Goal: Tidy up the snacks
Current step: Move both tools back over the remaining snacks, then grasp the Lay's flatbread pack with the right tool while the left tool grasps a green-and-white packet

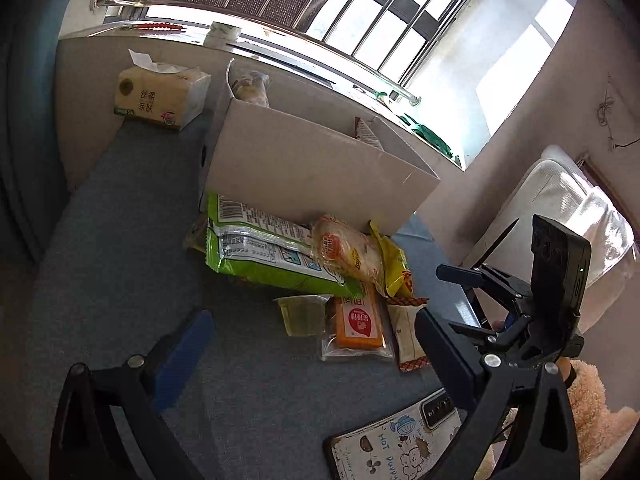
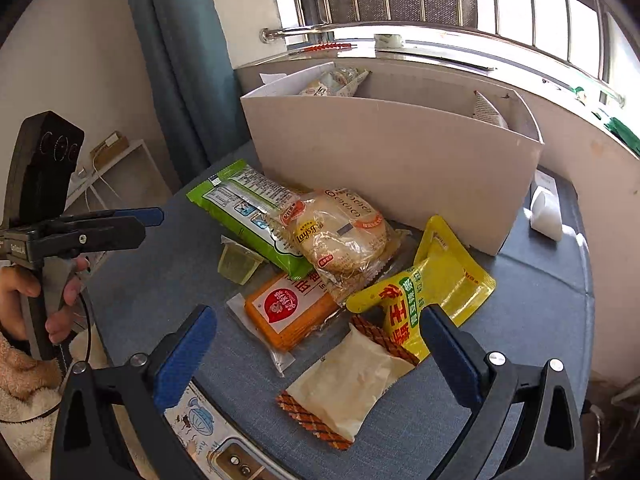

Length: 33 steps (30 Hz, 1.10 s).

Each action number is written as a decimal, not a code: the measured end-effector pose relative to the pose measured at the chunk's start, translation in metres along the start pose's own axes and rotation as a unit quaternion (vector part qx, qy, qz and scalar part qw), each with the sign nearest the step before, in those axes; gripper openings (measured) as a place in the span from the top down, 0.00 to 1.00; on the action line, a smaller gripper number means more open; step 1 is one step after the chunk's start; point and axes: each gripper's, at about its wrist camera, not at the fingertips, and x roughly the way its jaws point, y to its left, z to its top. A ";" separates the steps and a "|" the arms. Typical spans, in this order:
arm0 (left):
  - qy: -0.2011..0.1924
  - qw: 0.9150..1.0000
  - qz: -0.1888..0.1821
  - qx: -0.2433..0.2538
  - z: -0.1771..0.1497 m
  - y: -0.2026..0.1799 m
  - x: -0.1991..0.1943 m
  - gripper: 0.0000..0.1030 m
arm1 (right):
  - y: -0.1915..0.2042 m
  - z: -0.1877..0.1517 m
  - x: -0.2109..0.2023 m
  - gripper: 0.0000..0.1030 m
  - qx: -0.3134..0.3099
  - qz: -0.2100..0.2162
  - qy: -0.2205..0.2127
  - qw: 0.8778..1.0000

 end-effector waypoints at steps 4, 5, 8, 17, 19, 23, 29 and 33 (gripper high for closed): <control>0.003 1.000 0.006 -0.006 -0.003 0.003 -0.004 0.00 | -0.015 0.034 0.025 0.00 -0.022 0.074 0.003 0.997; 0.004 1.000 0.007 -0.007 -0.004 0.004 -0.006 0.00 | -0.019 0.040 0.032 0.00 -0.020 0.099 0.010 0.995; 0.000 1.000 0.012 -0.011 -0.008 0.008 -0.013 0.00 | -0.020 0.057 0.055 0.00 -0.049 0.103 0.042 0.993; -0.005 0.999 0.024 -0.040 -0.007 0.024 -0.024 0.00 | -0.018 0.064 0.100 0.00 -0.114 0.080 0.106 0.985; -0.002 0.999 0.023 -0.044 -0.006 0.026 -0.022 0.00 | -0.022 0.065 0.099 0.00 -0.100 0.090 0.098 0.986; 0.008 0.998 0.021 -0.054 -0.006 0.028 -0.014 0.00 | -0.026 0.063 0.093 0.21 -0.088 0.106 0.094 0.986; 0.020 0.997 0.026 -0.070 0.008 0.039 0.006 0.00 | -0.033 0.056 0.050 0.23 -0.047 0.120 0.038 0.991; 0.028 0.996 0.013 -0.078 0.032 0.051 0.029 0.00 | -0.039 0.044 0.018 0.23 0.015 0.124 0.010 0.992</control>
